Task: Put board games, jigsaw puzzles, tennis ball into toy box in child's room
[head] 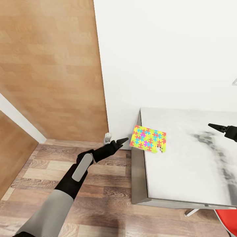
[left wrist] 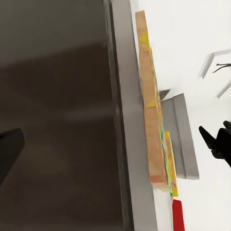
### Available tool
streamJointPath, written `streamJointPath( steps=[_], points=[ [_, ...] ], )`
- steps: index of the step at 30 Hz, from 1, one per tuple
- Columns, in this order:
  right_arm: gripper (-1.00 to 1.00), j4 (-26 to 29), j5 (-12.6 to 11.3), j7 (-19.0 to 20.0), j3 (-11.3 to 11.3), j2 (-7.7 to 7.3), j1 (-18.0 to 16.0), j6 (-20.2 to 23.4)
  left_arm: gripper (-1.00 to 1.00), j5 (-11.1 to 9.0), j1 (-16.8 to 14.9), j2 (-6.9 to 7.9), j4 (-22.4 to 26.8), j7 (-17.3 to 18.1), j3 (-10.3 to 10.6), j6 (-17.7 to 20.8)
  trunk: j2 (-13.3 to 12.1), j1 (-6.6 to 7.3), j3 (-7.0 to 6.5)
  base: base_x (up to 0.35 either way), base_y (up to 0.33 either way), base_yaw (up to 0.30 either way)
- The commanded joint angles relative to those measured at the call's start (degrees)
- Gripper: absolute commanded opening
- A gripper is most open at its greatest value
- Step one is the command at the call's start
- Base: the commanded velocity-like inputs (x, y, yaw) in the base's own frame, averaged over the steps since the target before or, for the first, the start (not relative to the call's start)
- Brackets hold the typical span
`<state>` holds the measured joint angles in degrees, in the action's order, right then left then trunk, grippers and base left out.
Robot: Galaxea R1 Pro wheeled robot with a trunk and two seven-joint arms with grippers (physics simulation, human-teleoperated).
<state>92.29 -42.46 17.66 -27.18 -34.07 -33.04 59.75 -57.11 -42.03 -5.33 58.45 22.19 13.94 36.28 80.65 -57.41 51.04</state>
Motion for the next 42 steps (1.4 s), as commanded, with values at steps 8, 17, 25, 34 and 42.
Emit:
streamJointPath(
  steps=[8, 17, 25, 34, 42],
  points=[
    [1.00, 0.0, 0.5, 0.6, -0.1, -0.01, 0.0, 0.2, 1.00, -0.3, -0.6, 0.01, 0.0, -0.2, 0.0, 0.4, 0.0, 0.00, 0.04, 0.000, 0.000, 0.000],
    [1.00, 0.0, 0.5, 0.6, 0.0, -0.02, 0.1, 0.2, 1.00, -0.1, -1.2, 0.04, -0.2, -0.5, -0.1, 0.4, 0.0, 0.00, 0.04, 0.000, 0.000, 0.000],
    [1.00, 0.0, 0.5, 0.6, 0.0, 0.00, 0.1, 0.2, 1.00, 0.0, -2.0, 0.07, -0.7, -0.6, -0.3, 0.5, 0.0, 0.00, 0.04, 0.000, 0.000, 0.000],
    [1.00, 0.0, 0.5, 0.6, 0.1, 0.04, 0.1, 0.2, 1.00, -0.1, -2.4, 0.12, -1.1, -0.7, -0.5, 0.4, 0.0, 0.00, 0.04, 0.000, 0.000, -0.047],
    [1.00, 0.0, 0.5, 0.6, 0.1, -0.02, 0.1, 0.2, 1.00, -0.1, -2.5, 0.14, -1.5, -0.7, -0.6, 0.4, 0.0, 0.00, 0.04, 0.000, 0.000, -0.193]
  ],
)
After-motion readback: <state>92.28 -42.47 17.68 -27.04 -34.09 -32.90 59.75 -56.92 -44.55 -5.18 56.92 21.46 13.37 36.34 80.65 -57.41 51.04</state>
